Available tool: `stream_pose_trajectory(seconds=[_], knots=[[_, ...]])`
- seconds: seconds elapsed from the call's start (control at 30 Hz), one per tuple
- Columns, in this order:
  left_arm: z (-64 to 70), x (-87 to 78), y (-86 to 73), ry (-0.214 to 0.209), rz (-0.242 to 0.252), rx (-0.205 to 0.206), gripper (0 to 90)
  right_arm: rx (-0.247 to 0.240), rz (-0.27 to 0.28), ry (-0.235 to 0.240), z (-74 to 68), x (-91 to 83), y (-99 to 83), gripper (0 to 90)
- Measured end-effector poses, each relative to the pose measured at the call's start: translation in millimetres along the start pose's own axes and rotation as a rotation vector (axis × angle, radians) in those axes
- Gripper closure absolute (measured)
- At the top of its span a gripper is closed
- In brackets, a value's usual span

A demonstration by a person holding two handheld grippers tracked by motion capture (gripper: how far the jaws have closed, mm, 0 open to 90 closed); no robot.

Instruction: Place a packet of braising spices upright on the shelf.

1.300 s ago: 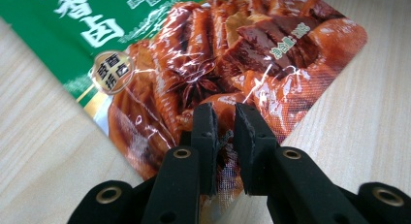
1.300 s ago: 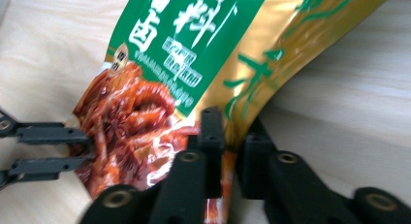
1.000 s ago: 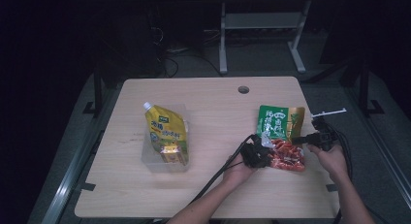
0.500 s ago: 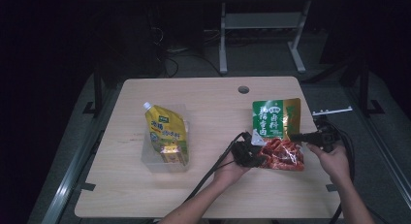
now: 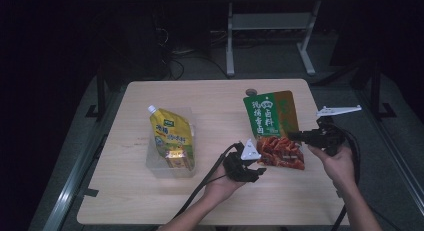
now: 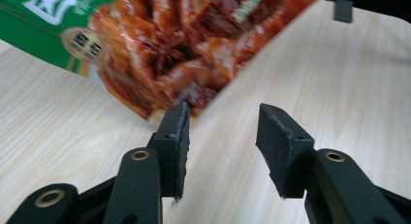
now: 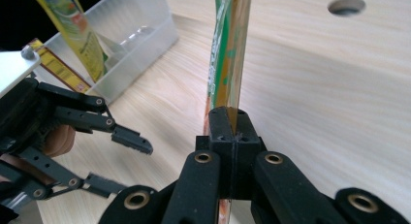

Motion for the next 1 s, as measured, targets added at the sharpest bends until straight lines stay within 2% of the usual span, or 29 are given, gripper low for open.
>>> stream_pose_trajectory(seconds=[0.13,0.23,0.43,0.7,0.83,0.87,1.0], knots=[[4.5,-11.5,-8.4,-0.011,0.000,0.009,51.8,-0.039,0.028,0.030,-10.8,2.8,7.5,90.0],[10.0,-17.3,-15.8,-0.024,0.010,-0.005,50.5,-0.063,0.033,0.047,-19.6,6.9,13.5,90.0],[16.2,-30.3,-26.4,-0.034,0.020,-0.005,49.4,-0.101,0.050,0.094,-31.2,16.4,25.5,90.0],[23.1,-41.5,-39.1,-0.048,0.034,-0.013,46.8,-0.111,0.098,0.164,-41.7,22.7,38.1,90.0],[25.2,-47.8,-43.0,-0.054,0.038,-0.011,45.8,-0.128,0.112,0.178,-48.6,24.9,44.9,90.0],[25.2,-49.0,-43.8,-0.052,0.036,0.002,45.7,-0.135,0.114,0.182,-50.4,25.8,47.0,90.0],[28.4,-51.6,-48.2,-0.062,0.044,-0.008,44.9,-0.151,0.127,0.192,-59.2,29.2,55.6,90.0]])
Point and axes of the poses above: each handheld gripper's, and its own axes: x roughly forward along the jaws, y roughly out of its top, z roughly to its right, the point moved 2 cm from there along x, roughly forward along the jaws, and after that the axes turned 12 degrees about -y, right-handed, at the moved point
